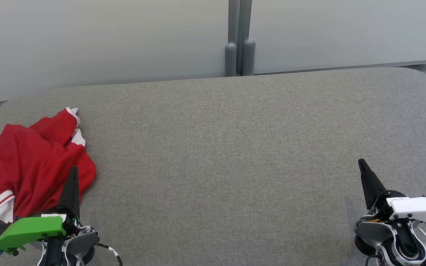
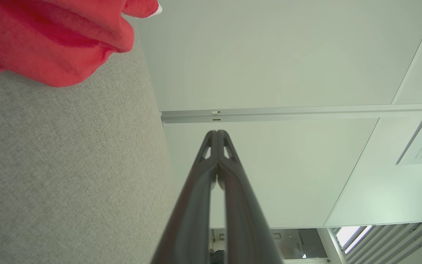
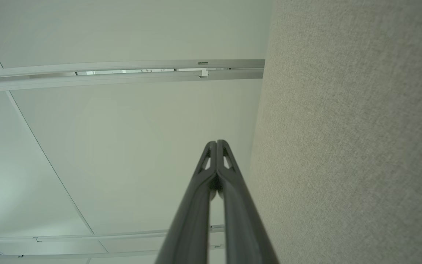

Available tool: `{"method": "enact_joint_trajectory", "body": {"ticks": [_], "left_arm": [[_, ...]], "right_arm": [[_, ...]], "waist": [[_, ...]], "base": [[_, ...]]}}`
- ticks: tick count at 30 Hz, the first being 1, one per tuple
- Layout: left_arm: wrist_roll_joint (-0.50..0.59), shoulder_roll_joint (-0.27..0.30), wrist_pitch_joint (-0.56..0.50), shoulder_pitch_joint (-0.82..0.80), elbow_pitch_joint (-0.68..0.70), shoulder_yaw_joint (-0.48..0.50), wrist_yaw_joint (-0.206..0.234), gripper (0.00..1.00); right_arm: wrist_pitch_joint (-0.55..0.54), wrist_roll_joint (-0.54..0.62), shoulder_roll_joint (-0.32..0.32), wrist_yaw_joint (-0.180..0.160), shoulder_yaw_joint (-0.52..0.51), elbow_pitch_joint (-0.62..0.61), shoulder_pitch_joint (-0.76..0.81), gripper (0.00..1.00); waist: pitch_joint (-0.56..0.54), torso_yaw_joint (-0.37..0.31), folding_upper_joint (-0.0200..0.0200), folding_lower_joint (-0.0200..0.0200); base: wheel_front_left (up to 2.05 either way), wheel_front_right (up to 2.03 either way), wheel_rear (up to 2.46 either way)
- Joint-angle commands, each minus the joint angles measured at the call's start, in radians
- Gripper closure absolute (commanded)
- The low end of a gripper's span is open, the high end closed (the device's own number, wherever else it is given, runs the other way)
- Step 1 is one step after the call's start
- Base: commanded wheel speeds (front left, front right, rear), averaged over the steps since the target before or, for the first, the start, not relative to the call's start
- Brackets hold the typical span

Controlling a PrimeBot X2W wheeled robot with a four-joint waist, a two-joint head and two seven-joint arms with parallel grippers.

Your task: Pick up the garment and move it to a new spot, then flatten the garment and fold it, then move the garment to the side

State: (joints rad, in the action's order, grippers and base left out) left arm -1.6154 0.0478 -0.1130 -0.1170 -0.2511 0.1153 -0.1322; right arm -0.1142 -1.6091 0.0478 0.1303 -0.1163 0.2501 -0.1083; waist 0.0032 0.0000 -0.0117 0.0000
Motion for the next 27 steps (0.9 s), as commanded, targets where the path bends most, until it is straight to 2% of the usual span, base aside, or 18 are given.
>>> {"method": "enact_joint_trajectory", "body": {"ticks": [1,27], "left_arm": [[0.006,0.001,-0.002,0.008,0.000,0.001,-0.005,1.00],[0.006,0.001,-0.002,0.008,0.000,0.001,-0.005,1.00]], "right_arm": [[-0.003,-0.006,0.005,0.001,-0.001,0.001,-0.009,1.00],[-0.003,-0.006,0.005,0.001,-0.001,0.001,-0.009,1.00]], "waist": [[0.000,0.000,0.0117,0.0000],[0.000,0.000,0.0117,0.0000]], "base": [[0.00,0.00,0.00],[0.00,0.00,0.00]]}}
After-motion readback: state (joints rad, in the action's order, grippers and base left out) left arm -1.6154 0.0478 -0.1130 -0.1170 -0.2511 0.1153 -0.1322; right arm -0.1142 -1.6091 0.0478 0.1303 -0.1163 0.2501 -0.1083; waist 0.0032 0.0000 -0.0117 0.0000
